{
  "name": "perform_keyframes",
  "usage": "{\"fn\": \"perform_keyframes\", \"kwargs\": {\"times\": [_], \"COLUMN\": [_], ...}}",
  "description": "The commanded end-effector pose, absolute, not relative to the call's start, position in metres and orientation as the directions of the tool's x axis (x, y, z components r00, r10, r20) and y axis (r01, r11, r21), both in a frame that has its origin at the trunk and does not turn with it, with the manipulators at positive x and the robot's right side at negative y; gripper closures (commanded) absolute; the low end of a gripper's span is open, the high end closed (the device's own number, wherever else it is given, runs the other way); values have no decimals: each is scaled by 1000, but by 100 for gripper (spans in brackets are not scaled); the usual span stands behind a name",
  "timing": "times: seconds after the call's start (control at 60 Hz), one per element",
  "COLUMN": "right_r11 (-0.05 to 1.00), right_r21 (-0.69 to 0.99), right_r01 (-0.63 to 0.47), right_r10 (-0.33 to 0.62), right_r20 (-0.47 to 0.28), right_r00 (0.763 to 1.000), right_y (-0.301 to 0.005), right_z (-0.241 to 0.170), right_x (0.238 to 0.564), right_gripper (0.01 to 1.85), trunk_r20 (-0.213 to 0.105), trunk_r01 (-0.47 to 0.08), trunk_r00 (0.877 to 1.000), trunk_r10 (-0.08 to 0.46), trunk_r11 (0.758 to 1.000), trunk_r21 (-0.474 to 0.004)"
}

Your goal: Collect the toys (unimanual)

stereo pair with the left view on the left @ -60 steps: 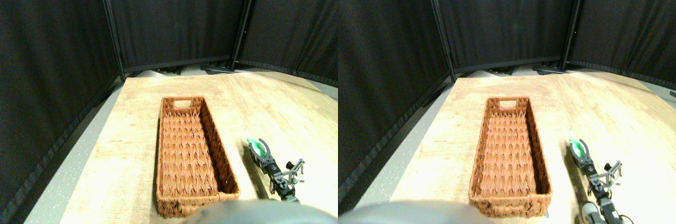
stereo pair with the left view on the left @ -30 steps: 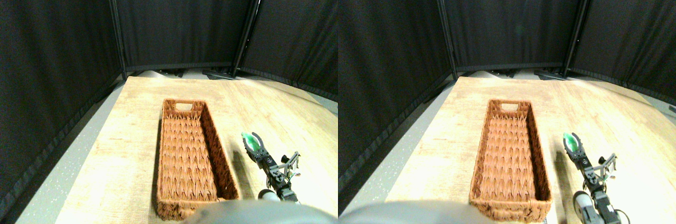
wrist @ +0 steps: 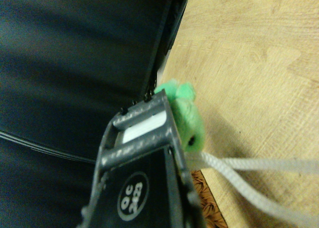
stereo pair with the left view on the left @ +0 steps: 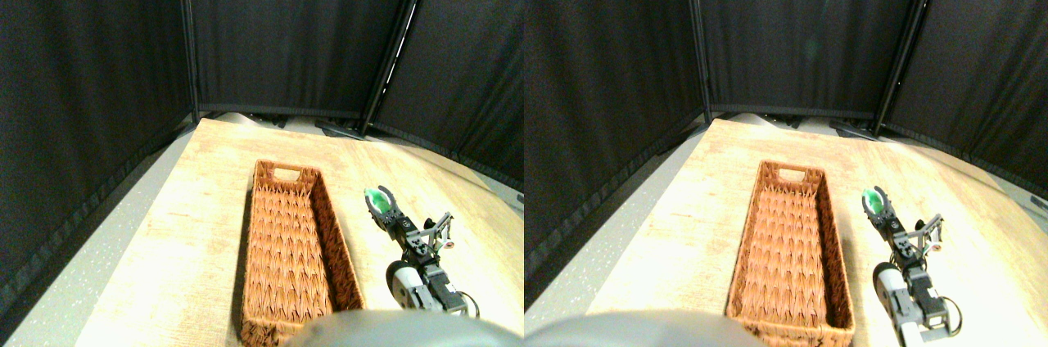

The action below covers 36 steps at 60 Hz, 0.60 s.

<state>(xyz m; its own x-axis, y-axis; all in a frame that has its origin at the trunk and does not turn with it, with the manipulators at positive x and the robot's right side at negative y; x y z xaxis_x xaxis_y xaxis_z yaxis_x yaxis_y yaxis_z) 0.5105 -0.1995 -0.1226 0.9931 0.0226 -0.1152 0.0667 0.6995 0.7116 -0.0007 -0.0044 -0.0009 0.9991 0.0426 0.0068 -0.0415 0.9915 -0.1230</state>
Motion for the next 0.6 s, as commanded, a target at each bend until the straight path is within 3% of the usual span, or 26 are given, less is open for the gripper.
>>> {"fn": "perform_keyframes", "kwargs": {"times": [0.017,0.6], "right_r11": [697,683], "right_r21": [716,730], "right_r01": [36,-12], "right_r10": [40,181], "right_r20": [-89,-154], "right_r00": [995,971], "right_y": [-193,-128], "right_z": [-114,-111], "right_x": [512,533], "right_gripper": [180,180], "trunk_r20": [5,1], "trunk_r01": [-61,-144], "trunk_r00": [998,989], "trunk_r10": [63,149], "trunk_r11": [984,956], "trunk_r21": [-166,-256]}}
